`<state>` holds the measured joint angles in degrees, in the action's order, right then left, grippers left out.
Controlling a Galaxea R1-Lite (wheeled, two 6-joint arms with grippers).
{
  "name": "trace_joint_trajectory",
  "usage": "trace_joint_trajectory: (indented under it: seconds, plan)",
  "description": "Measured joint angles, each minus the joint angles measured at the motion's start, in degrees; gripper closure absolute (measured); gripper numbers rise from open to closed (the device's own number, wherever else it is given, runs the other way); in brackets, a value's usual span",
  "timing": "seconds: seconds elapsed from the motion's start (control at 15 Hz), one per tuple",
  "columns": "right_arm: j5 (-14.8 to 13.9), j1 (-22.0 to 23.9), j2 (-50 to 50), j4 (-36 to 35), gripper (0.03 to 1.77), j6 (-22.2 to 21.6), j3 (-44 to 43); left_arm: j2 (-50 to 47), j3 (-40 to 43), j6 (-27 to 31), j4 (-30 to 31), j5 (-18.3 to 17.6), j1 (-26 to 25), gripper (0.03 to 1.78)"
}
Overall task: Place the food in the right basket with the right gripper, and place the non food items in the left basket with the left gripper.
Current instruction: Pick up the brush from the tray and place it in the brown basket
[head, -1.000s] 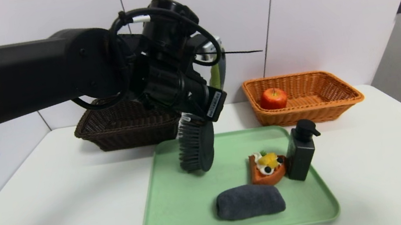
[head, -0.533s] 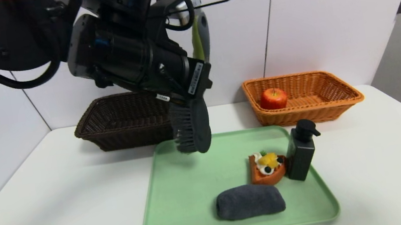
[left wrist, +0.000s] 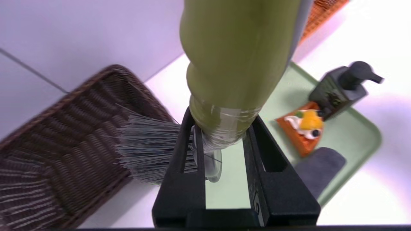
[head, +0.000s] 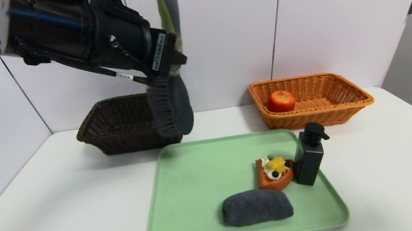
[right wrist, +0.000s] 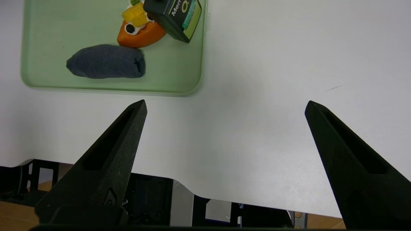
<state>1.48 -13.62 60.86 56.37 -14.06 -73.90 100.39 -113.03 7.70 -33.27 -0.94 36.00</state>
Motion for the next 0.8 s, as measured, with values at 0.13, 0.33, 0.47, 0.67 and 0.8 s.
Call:
trace_joint_trajectory:
  seconds: [0.13, 0.33, 0.47, 0.67, 0.8]
  plan:
    - [0.00, -0.05, 0.00, 0.02, 0.10, 0.09, 0.00, -1.44, 0.00, 2.07, 1.11, -0.05, -3.51, 1.43]
    - [0.06, -0.07, 0.05, -0.01, 0.10, 0.33, 0.00, -2.55, 0.00, 2.33, 3.01, 0.41, -8.17, 1.43]
    - [0.01, -0.07, 0.06, 0.00, 0.10, 0.13, 0.00, -1.94, 0.05, 2.05, 4.78, 1.78, -11.28, 1.43]
    - [0.00, -0.07, 0.11, -0.04, 0.10, 0.15, -0.05, 0.73, 0.11, 2.00, 9.00, 2.17, -16.04, 1.43]
    - [0.00, -0.07, 0.09, -0.01, 0.10, 0.22, -0.09, 2.73, 0.11, 2.05, 11.31, 2.21, -18.99, 1.43]
